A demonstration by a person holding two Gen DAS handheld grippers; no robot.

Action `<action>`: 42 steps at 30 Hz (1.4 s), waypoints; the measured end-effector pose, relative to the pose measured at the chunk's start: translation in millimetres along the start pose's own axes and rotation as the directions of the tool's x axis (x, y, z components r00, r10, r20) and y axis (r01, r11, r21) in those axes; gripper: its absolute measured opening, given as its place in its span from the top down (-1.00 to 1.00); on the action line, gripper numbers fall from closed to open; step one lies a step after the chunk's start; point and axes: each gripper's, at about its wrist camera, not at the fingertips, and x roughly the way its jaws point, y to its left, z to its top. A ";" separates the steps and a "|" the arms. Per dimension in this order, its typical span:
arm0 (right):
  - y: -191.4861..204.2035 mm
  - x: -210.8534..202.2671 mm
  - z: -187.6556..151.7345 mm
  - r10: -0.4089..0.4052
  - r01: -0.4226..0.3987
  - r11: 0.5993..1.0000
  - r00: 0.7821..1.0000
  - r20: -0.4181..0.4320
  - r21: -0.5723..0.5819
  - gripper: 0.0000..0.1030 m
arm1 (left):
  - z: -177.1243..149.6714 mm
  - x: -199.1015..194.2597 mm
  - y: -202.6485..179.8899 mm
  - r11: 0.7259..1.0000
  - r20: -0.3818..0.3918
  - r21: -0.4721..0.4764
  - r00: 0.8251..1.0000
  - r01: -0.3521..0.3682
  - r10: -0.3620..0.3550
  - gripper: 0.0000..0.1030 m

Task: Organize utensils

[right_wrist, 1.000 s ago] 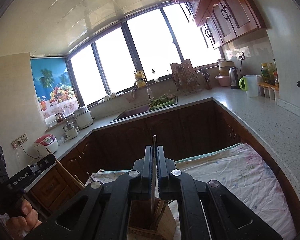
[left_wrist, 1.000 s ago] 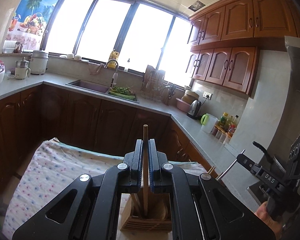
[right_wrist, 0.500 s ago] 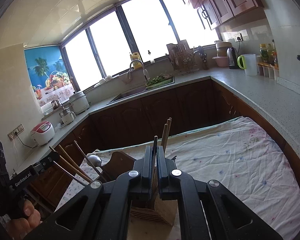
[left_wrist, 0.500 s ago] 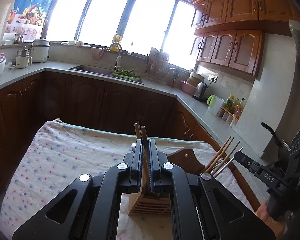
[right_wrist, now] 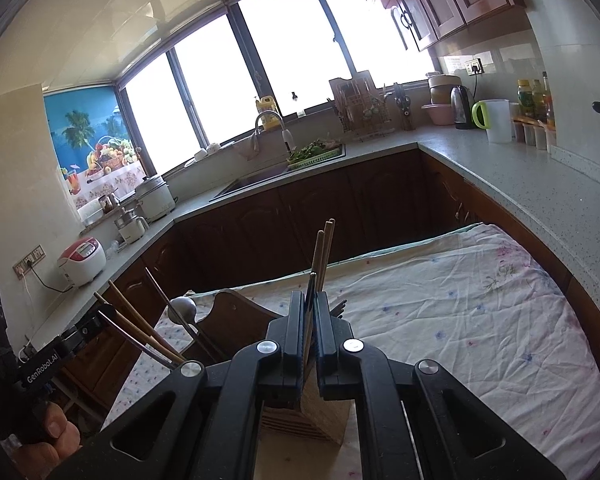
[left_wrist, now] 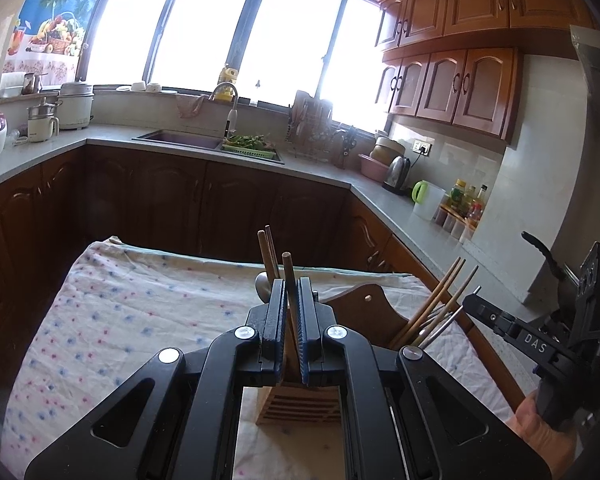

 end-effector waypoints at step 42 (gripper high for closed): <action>0.7 -65.5 -19.4 0.054 -0.057 0.998 0.996 0.068 0.037 -0.70 | -18.9 -61.5 18.4 0.996 -0.003 -0.039 0.997 -0.075 0.075 -0.59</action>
